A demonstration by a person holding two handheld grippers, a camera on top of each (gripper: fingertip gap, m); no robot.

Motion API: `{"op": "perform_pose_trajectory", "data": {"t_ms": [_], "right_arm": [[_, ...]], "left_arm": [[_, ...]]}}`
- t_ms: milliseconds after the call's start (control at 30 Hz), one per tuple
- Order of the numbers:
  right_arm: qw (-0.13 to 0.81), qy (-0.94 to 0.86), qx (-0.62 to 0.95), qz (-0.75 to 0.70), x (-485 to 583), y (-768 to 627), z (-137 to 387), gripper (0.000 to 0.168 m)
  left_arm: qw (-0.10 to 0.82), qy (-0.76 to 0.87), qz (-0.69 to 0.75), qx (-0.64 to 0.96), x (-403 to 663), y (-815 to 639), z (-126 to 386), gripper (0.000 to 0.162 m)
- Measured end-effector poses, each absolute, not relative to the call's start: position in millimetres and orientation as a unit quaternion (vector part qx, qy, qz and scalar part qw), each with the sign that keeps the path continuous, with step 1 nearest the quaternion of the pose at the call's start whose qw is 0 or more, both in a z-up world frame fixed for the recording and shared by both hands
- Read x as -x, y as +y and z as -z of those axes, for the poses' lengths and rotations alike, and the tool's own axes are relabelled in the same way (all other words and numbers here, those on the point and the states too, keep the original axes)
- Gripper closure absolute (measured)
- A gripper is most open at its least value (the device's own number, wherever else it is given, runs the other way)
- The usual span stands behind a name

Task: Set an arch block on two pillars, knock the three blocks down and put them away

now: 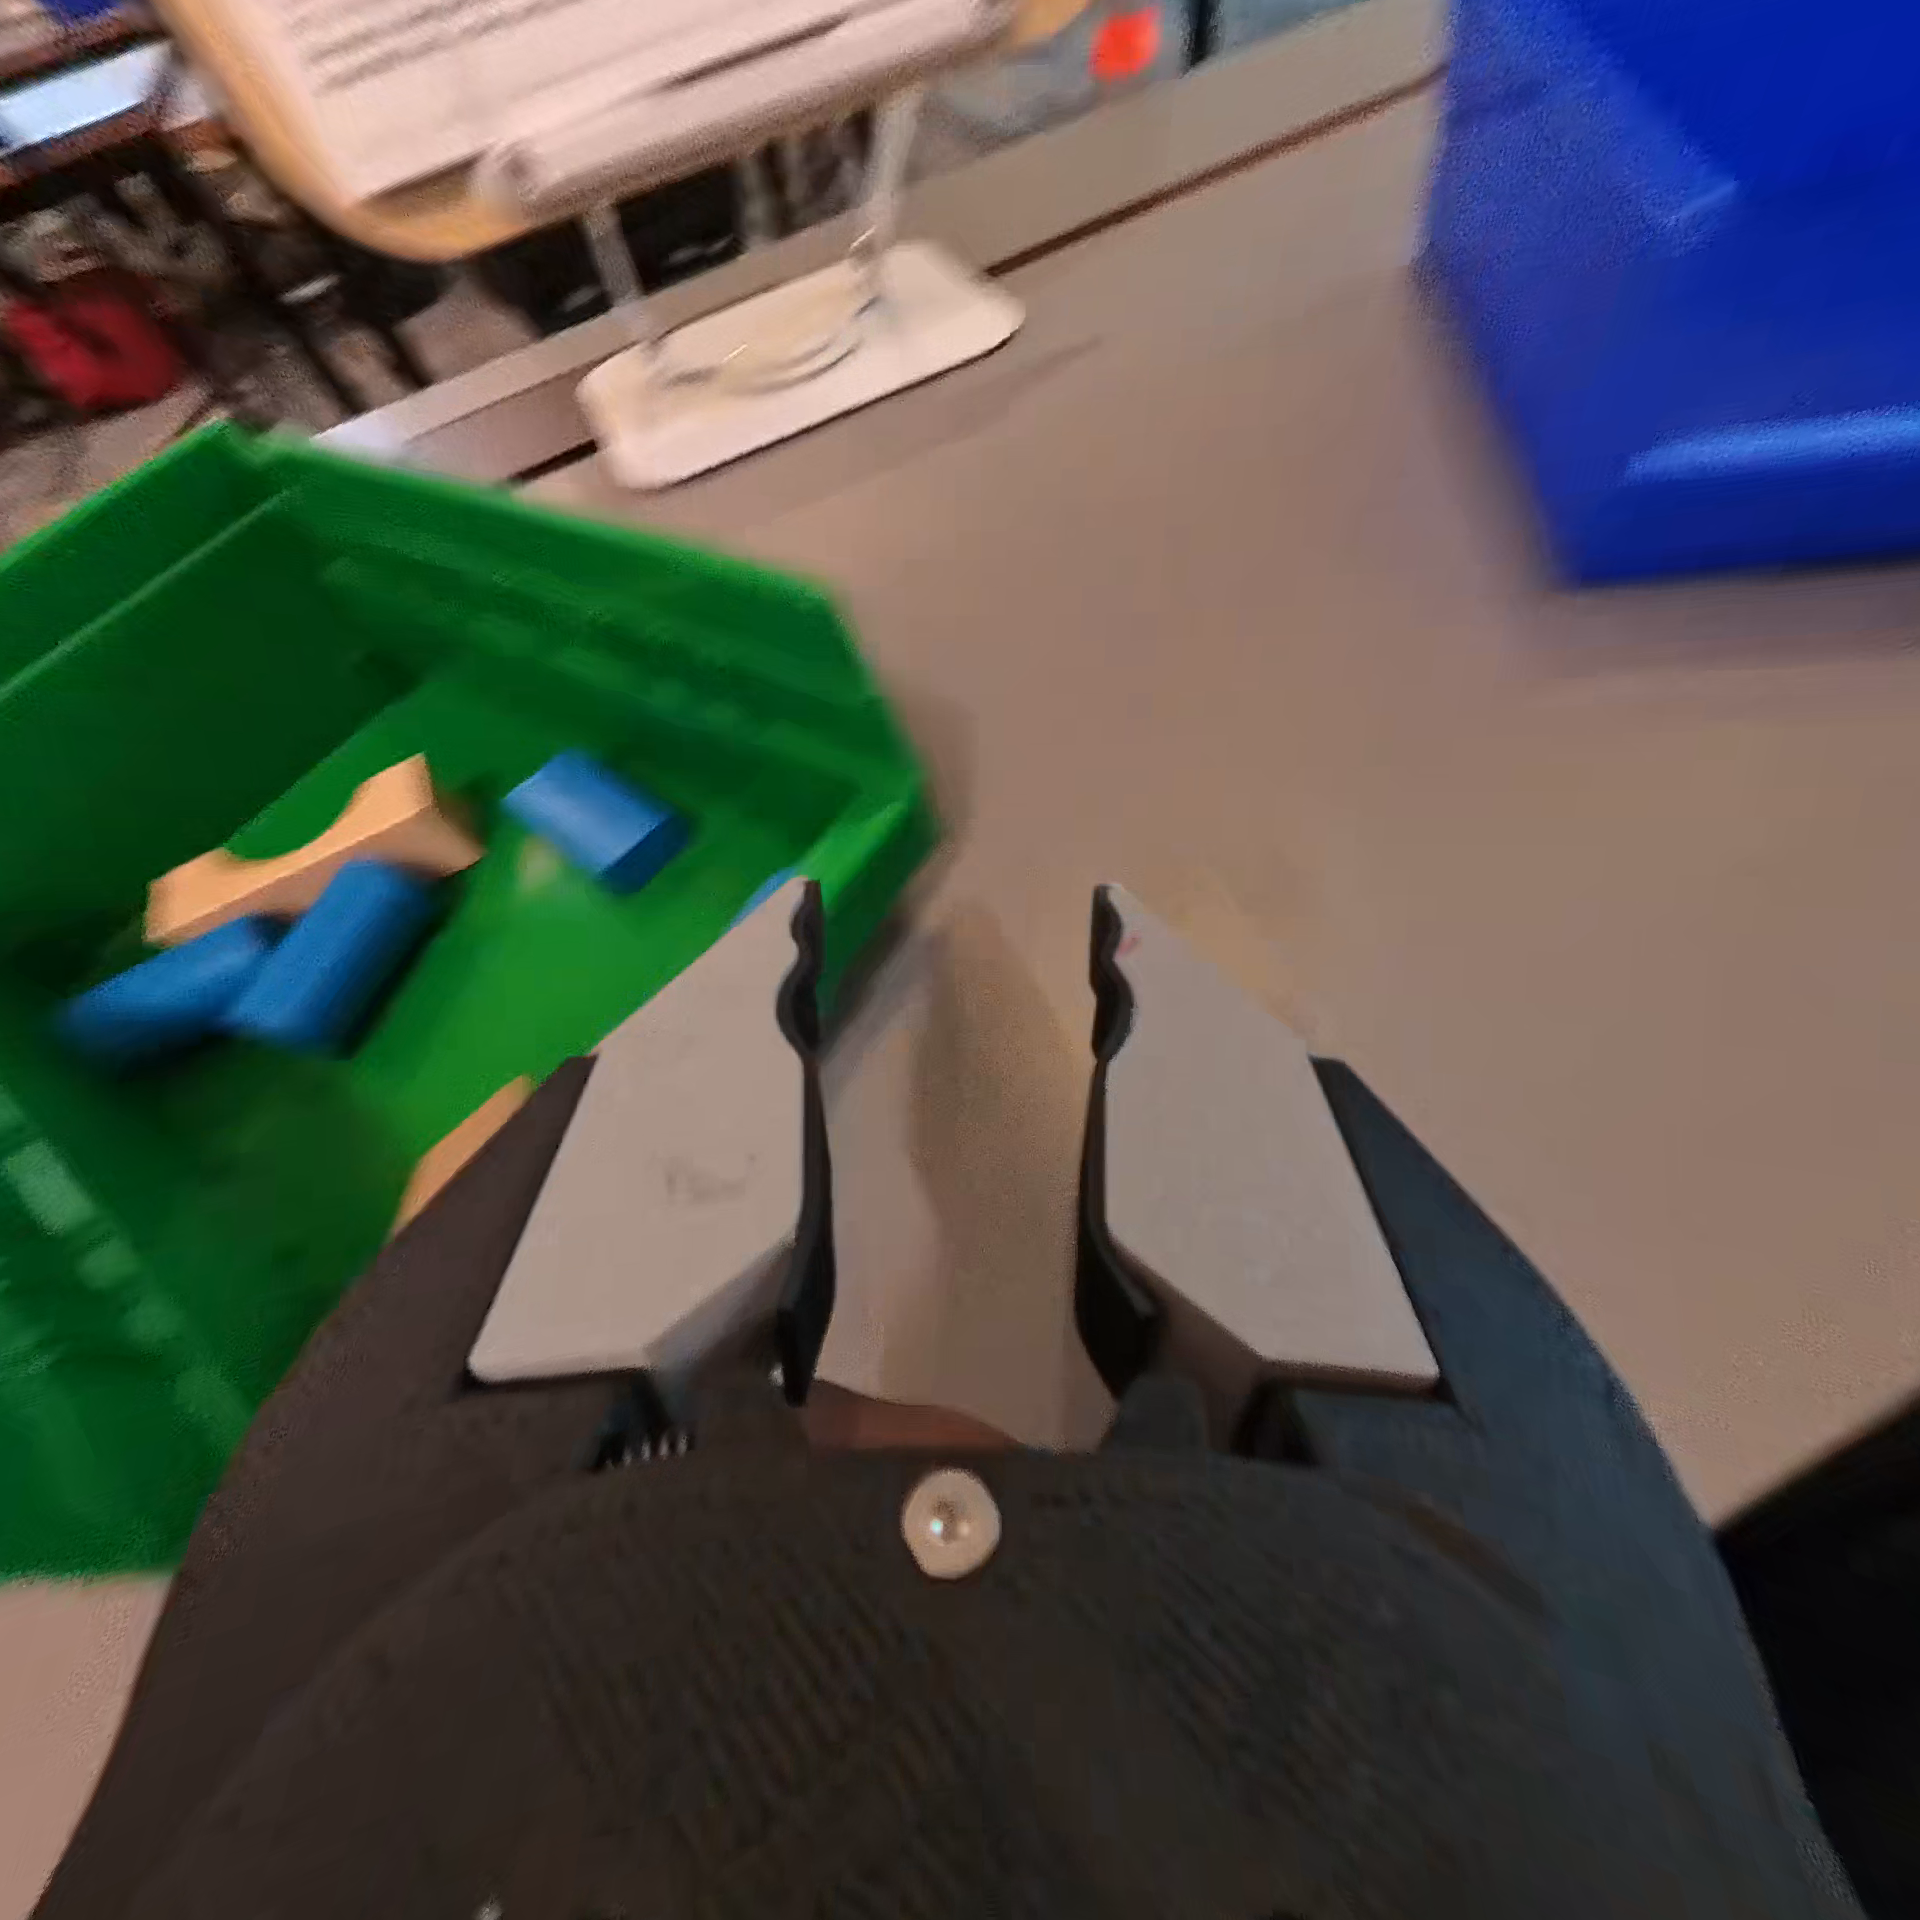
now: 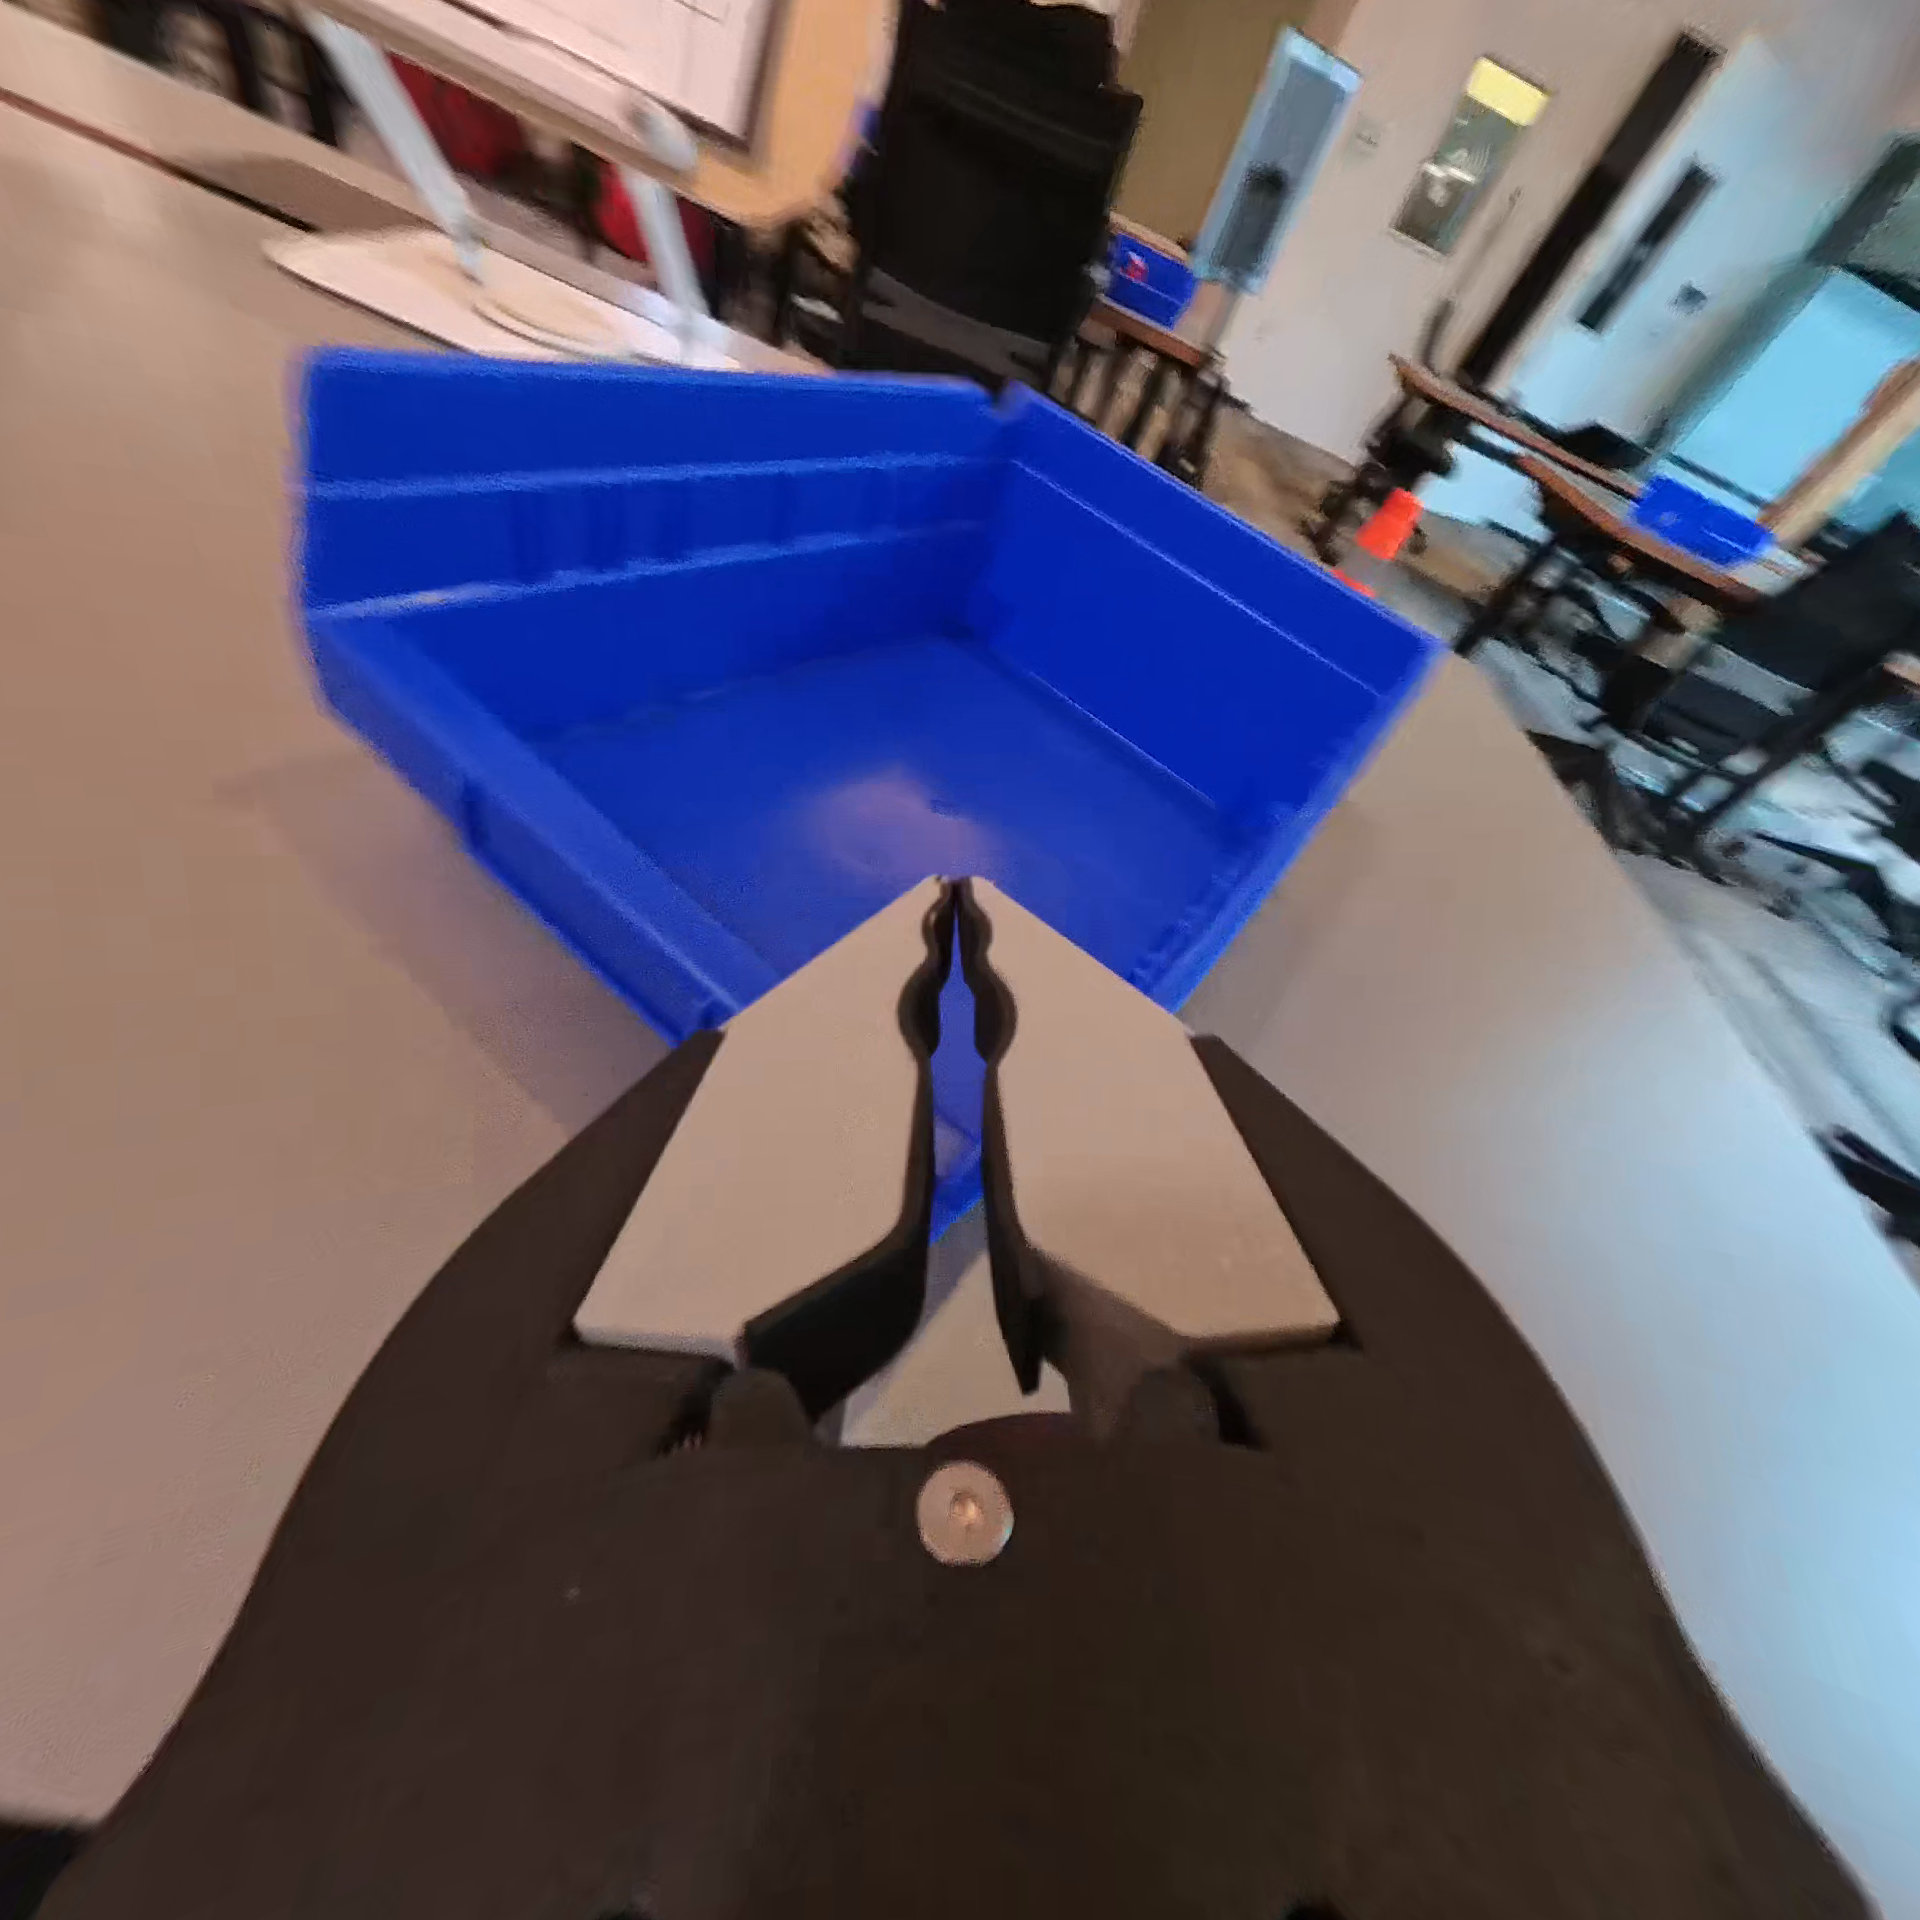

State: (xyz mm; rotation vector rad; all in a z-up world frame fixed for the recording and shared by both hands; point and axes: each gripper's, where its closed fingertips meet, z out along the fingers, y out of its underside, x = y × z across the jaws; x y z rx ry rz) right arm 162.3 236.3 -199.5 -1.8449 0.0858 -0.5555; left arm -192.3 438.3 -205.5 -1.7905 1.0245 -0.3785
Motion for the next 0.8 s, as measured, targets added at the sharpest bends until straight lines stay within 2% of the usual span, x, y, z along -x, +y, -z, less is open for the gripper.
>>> {"op": "perform_pose_trajectory", "data": {"t_ms": [33, 133, 167, 200, 300, 367, 433, 533, 600, 733, 800], "right_arm": [[0.555, 0.055, 0.789, 0.258, -182.5, 230.8, 201.6, 0.168], [0.521, 0.121, 0.793, 0.293, -240.8, 212.0, 205.4, 0.147], [0.516, 0.148, 0.795, 0.285, -254.0, 206.2, 206.8, 0.14], [0.518, 0.163, 0.798, 0.263, -258.9, 203.2, 207.6, 0.137], [0.573, 0.145, 0.786, 0.18, -237.7, 207.8, 195.9, 0.131], [0.608, 0.098, 0.779, 0.12, -205.7, 215.9, 188.2, 0.123], [0.633, 0.044, 0.769, 0.077, -171.9, 222.1, 181.4, 0.117], [0.66, -0.016, 0.751, 0.037, -133.4, 229.3, 173.8, 0.112], [0.653, -0.035, 0.756, 0.008, -117.2, 237.7, 178.8, 0.11], [0.605, 0.001, 0.796, 0.026, -124.3, 260.9, 201.7, 0.117], [0.59, 0.004, 0.807, 0.029, -123.6, 270.7, 208.0, 0.123]], "left_arm": [[0.497, 0.415, 0.128, 0.751, 213.3, 452.7, 213.5, 0.112], [0.526, 0.368, 0.062, 0.765, 276.4, 490.3, 218.3, 0.115], [0.535, 0.356, 0.054, 0.765, 294.2, 497.9, 216.8, 0.127], [0.536, 0.34, 0.053, 0.771, 309.9, 503.7, 216.2, 0.131], [0.54, 0.264, 0.028, 0.799, 359.1, 522.0, 213.8, 0.115], [0.543, 0.237, 0.082, 0.801, 361.0, 516.4, 208.3, 0.109], [0.537, 0.246, 0.182, 0.786, 334.1, 495.3, 198.0, 0.087], [0.503, 0.315, 0.28, 0.754, 278.1, 454.0, 191.4, 0.087], [0.485, 0.357, 0.291, 0.744, 245.6, 437.6, 195.4, 0.082], [0.493, 0.399, 0.195, 0.749, 202.2, 450.2, 212.2, 0.081], [0.489, 0.4, 0.122, 0.765, 194.2, 469.9, 226.3, 0.087]]}}
